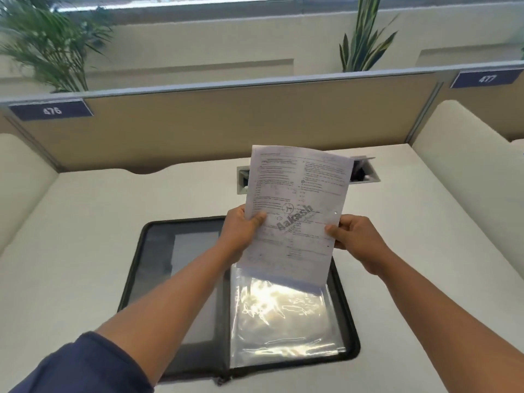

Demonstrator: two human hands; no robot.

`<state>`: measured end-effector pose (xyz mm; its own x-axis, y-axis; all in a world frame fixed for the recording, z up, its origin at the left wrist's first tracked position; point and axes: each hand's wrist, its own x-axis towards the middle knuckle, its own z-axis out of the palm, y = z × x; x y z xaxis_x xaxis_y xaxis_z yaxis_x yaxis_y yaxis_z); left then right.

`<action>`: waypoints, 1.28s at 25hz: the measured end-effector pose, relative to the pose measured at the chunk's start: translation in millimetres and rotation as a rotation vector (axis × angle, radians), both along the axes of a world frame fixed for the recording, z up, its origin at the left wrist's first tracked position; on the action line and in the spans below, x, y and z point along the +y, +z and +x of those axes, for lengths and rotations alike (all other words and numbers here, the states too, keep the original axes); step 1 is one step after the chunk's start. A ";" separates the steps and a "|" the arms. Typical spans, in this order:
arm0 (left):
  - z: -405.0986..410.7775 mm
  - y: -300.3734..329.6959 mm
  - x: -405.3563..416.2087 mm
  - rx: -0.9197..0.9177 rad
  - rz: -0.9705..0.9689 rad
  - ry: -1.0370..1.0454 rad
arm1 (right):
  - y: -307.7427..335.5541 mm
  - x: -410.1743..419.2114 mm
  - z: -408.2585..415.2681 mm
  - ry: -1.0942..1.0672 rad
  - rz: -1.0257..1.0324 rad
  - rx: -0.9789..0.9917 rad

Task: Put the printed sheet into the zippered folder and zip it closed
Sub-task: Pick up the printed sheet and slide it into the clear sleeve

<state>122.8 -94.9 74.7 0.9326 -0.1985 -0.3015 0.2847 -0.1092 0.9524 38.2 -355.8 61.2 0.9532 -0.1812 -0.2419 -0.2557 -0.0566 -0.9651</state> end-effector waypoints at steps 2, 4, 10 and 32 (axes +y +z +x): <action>9.7 -5.5 21.3 0.037 0.020 0.018 | -5.5 18.1 20.9 0.027 -0.053 0.043; 18.9 -13.5 33.7 0.071 0.016 0.033 | -11.6 29.2 38.4 0.048 -0.064 0.077; 45.2 -58.4 42.0 0.150 0.007 0.206 | -27.7 -0.9 77.3 -0.037 -0.020 0.155; 75.1 -113.2 13.8 -0.826 0.890 -0.316 | -52.3 3.0 211.5 -0.290 0.206 0.029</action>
<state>197.9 -81.2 -38.5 0.8555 -0.4752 0.2057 -0.5169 -0.7595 0.3950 249.7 -352.9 8.9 0.8615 -0.3878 -0.3277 -0.2600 0.2175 -0.9408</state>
